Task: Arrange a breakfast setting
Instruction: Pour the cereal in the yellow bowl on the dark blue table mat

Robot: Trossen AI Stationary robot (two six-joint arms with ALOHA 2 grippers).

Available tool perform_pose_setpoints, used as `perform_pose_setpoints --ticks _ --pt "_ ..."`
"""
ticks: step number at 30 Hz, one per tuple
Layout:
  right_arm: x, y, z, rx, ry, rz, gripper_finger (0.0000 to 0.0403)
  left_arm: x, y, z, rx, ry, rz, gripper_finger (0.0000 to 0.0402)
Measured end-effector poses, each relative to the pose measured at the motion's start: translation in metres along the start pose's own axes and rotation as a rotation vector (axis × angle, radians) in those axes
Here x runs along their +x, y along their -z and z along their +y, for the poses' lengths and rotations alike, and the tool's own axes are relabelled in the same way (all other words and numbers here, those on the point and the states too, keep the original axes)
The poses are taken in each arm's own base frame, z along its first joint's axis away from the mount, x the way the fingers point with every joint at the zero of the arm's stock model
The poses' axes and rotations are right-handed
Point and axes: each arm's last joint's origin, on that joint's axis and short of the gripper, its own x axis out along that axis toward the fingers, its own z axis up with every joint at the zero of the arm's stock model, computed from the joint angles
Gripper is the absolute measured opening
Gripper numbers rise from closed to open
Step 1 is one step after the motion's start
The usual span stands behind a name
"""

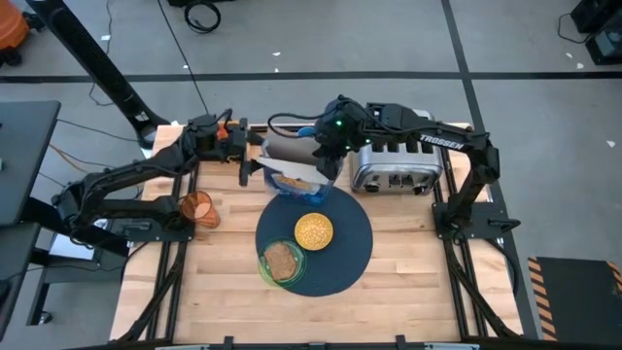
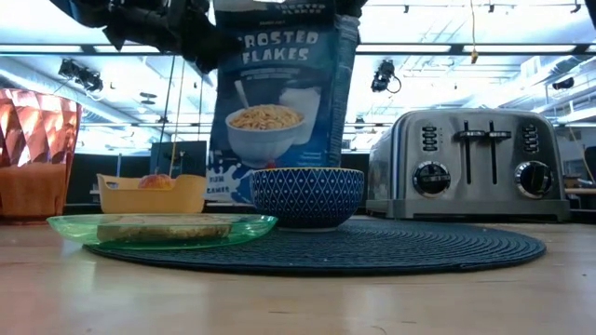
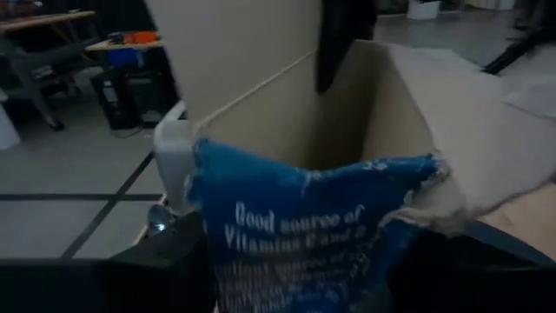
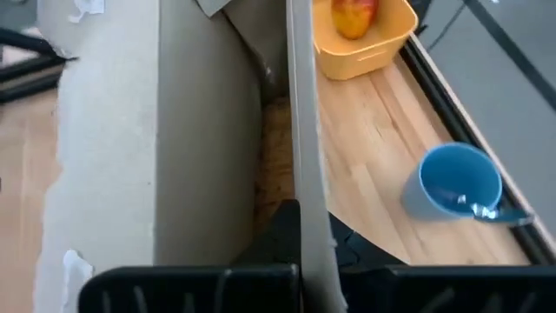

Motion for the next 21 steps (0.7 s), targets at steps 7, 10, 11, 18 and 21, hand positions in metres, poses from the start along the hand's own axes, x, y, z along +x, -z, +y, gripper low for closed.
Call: perform_pose_setpoints --ticks 7,10,11,18,21 --pt "-0.008 0.011 0.009 0.157 0.076 0.074 0.0002 -0.006 -0.014 0.011 0.022 -0.086 0.047 0.0299" --pt "-0.014 0.016 0.011 0.258 0.136 0.084 0.0002 -0.010 -0.020 0.016 0.017 -0.128 0.071 0.0300" --pt "-0.018 0.016 0.011 0.304 0.155 0.073 0.0002 -0.012 -0.022 0.018 0.014 -0.142 0.077 0.0300" --pt "-0.025 0.017 0.008 0.552 0.268 0.007 0.0001 -0.020 -0.040 0.026 -0.040 -0.183 0.089 0.0300" --pt "-0.025 0.017 0.009 0.621 0.281 -0.013 0.0001 -0.022 -0.045 0.023 -0.103 -0.171 0.129 0.0300"
